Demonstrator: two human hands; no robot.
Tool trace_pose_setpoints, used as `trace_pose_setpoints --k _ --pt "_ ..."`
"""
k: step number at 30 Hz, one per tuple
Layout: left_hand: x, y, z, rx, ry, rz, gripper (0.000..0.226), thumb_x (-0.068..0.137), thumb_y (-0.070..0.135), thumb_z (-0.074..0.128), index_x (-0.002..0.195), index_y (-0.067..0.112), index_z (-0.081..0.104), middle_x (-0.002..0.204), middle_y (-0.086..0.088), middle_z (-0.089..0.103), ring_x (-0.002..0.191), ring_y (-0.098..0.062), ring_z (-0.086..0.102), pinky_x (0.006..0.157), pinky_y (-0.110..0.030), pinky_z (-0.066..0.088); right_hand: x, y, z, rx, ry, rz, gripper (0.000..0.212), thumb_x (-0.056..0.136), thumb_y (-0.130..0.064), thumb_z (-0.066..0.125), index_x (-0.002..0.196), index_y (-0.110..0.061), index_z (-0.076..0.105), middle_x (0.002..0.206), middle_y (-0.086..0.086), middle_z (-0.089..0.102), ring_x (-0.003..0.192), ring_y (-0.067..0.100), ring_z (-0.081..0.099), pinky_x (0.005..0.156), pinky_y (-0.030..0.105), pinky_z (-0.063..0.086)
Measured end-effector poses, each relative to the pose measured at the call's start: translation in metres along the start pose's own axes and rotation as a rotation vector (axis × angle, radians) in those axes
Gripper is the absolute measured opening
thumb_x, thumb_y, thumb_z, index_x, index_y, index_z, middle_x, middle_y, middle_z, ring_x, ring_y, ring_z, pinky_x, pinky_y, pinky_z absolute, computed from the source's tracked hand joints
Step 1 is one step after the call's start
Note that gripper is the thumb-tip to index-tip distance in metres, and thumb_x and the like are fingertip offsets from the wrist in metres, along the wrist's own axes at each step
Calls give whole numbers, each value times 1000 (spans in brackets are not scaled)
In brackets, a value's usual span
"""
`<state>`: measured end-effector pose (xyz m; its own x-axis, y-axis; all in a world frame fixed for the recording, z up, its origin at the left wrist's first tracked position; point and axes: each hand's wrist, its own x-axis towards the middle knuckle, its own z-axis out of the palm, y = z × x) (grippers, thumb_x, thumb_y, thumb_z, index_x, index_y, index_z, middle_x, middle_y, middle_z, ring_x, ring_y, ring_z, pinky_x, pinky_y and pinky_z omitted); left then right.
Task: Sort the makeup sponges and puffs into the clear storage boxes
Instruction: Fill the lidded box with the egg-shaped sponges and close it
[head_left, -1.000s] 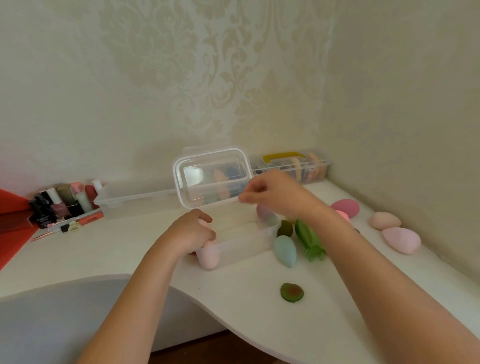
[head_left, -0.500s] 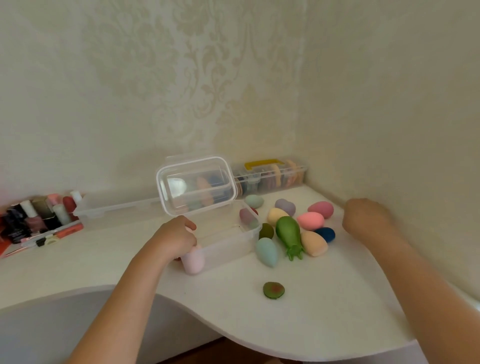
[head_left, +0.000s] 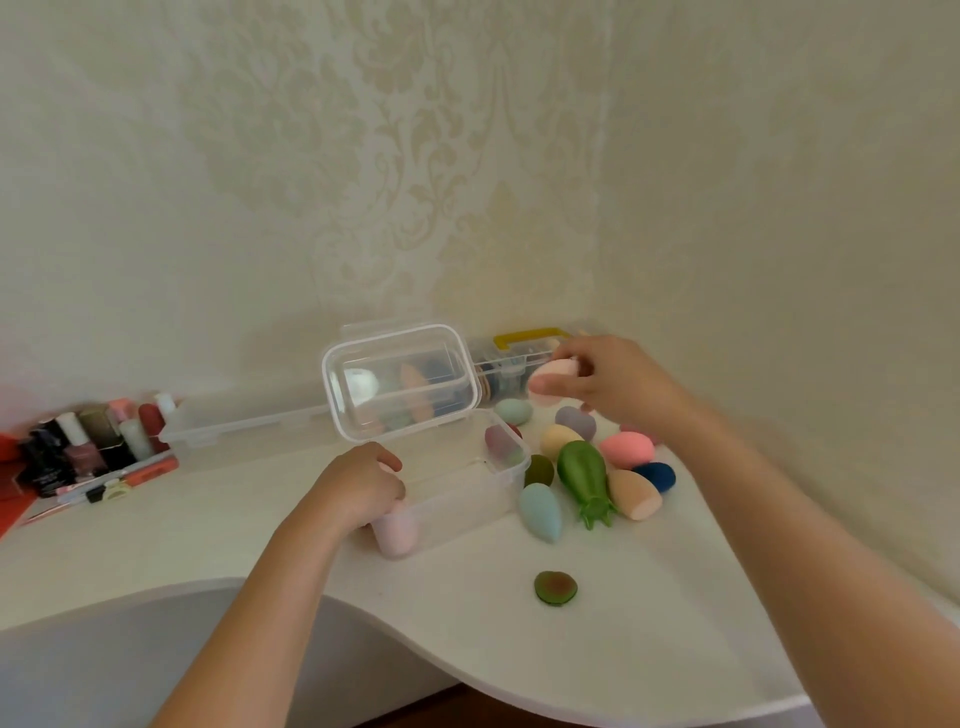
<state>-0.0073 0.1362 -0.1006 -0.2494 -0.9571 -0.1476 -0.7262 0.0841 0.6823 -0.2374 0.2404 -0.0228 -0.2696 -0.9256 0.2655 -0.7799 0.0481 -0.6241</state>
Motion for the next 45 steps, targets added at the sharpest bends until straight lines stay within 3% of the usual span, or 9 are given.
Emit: trace_pose_setpoints --k 7,12,17,19,24,29,35,40,45 --pt "0 0 0 46 27 14 30 81 7 57 108 21 58 99 -4 56 87 -22 55 57 -25 39 11 -53 76 -118 -241 -113 35 74 -21 76 103 -6 63 91 3 61 81 17 56 58 23 39" --pt "0 -2 0 59 15 35 29 82 8 53 109 19 57 102 -6 63 91 -24 61 66 -28 45 22 -63 119 -302 -322 -141 27 75 -10 73 101 -7 70 98 8 70 90 23 65 73 27 48" --pt "0 -5 1 16 15 85 35 82 7 50 114 20 56 104 -9 66 88 -24 63 70 -33 49 28 -67 133 -423 -316 -140 3 74 1 62 75 -1 63 63 7 55 64 23 53 51 21 39" --pt "1 -6 2 -34 22 85 33 79 7 53 108 23 54 99 -9 68 86 -26 65 75 -38 52 26 -71 134 -415 -310 -132 19 74 3 58 60 -5 49 55 5 41 54 20 43 44 20 29" --pt "2 -9 6 -61 69 115 21 78 11 51 76 32 51 97 -14 65 82 -25 64 66 -33 49 26 -62 135 -290 -244 -171 23 84 -2 59 106 1 56 99 15 64 83 24 54 67 28 39" --pt "5 -9 5 0 64 107 35 83 4 47 70 34 60 103 -7 64 86 -20 60 57 -23 38 26 -61 128 -204 -299 -151 21 84 -1 58 99 -1 72 104 15 70 98 27 64 82 30 49" --pt "5 -12 4 -18 47 128 37 85 4 48 73 34 65 109 -7 61 80 -19 58 57 -21 38 21 -55 86 -135 -234 -152 27 88 -6 52 102 -15 73 107 1 70 99 16 62 78 18 42" --pt "7 -14 5 -12 43 131 34 84 6 51 74 36 64 112 -9 58 91 -25 59 62 -24 39 23 -14 24 -376 59 -4 25 83 -5 48 95 -8 70 99 9 69 94 27 63 81 34 52" --pt "10 -14 5 -18 37 116 34 83 8 51 75 37 64 114 -10 55 93 -27 59 67 -26 40 -6 34 -28 -744 -81 404 27 86 -21 62 111 -11 59 106 7 61 98 26 59 73 28 42"
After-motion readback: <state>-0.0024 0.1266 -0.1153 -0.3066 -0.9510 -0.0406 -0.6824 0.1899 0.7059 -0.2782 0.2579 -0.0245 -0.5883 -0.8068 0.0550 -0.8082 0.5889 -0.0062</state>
